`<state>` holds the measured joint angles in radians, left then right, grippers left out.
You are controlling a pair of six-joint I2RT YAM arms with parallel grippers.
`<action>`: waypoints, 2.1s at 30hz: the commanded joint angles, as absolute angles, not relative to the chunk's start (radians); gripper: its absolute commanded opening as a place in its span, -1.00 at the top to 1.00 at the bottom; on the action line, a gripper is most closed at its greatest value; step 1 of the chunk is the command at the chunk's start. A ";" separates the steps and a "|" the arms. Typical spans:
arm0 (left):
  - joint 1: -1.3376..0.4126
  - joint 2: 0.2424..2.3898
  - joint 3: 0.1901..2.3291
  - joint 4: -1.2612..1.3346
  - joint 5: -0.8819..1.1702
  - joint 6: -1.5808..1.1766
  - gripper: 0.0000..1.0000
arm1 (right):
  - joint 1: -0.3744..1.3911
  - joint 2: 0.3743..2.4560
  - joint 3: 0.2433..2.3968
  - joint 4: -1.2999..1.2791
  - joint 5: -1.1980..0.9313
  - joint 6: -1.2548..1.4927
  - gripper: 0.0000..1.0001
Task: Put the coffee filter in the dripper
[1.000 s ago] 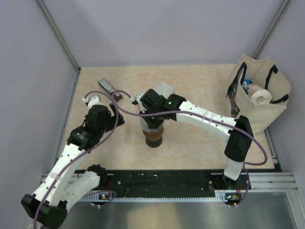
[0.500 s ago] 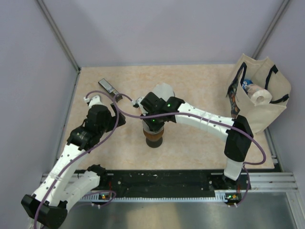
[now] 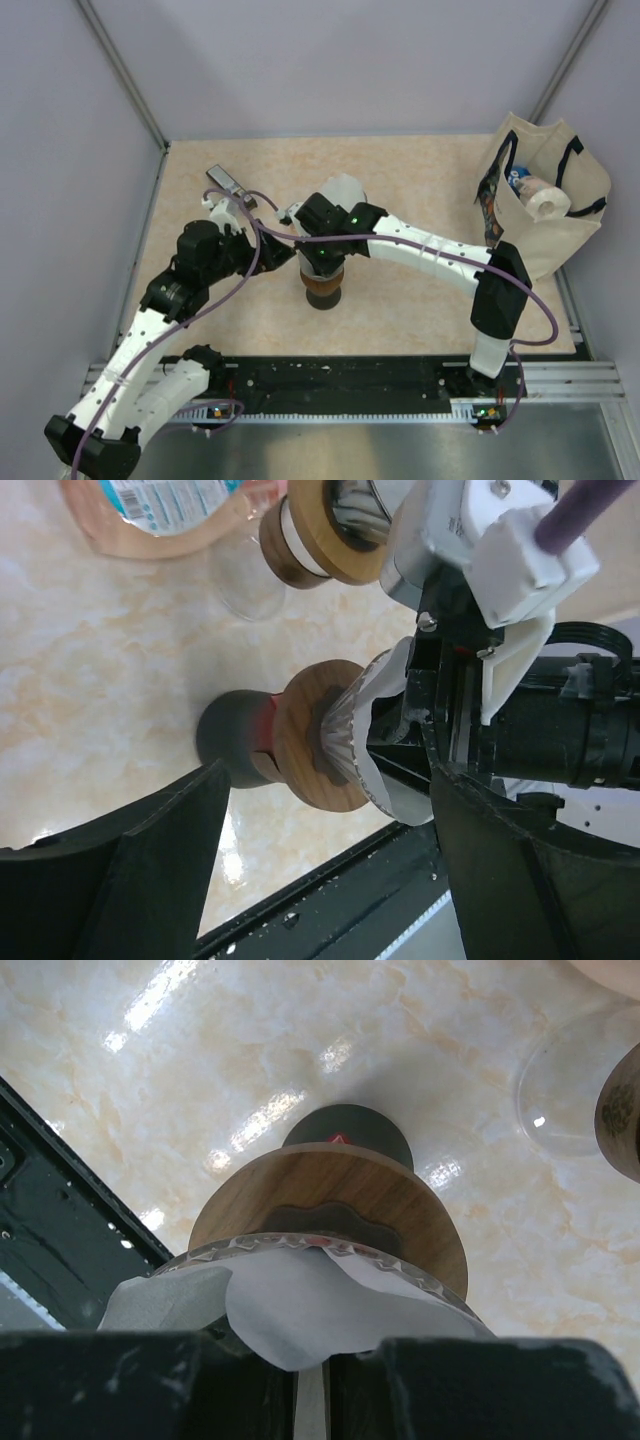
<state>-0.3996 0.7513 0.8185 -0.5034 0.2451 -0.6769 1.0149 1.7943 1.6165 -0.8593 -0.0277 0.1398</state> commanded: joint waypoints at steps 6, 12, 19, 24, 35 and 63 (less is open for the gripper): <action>-0.399 0.813 0.755 -0.330 0.489 -0.713 -0.41 | 1.028 1.782 1.615 -0.827 -0.041 0.153 0.76; -0.397 0.824 0.750 -0.342 0.469 -0.718 -0.19 | 1.028 1.781 1.618 -0.825 -0.044 0.153 0.76; -0.399 0.839 0.750 -0.347 0.480 -0.721 -0.05 | 1.026 1.767 1.618 -0.821 -0.048 0.150 0.76; -0.399 0.861 0.746 -0.327 0.511 -0.727 0.02 | 1.025 1.767 1.617 -0.816 -0.051 0.150 0.76; -0.397 0.882 0.747 -0.328 0.511 -0.732 0.35 | 1.028 1.741 1.612 -0.808 -0.046 0.150 0.76; -0.399 0.902 0.759 -0.345 0.517 -0.719 0.44 | 1.025 1.586 1.560 -0.703 -0.055 0.169 0.74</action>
<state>-0.3996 0.9039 0.7490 -0.3809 0.5060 -0.7319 1.0145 1.6558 1.5642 -0.7658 -0.0475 0.1535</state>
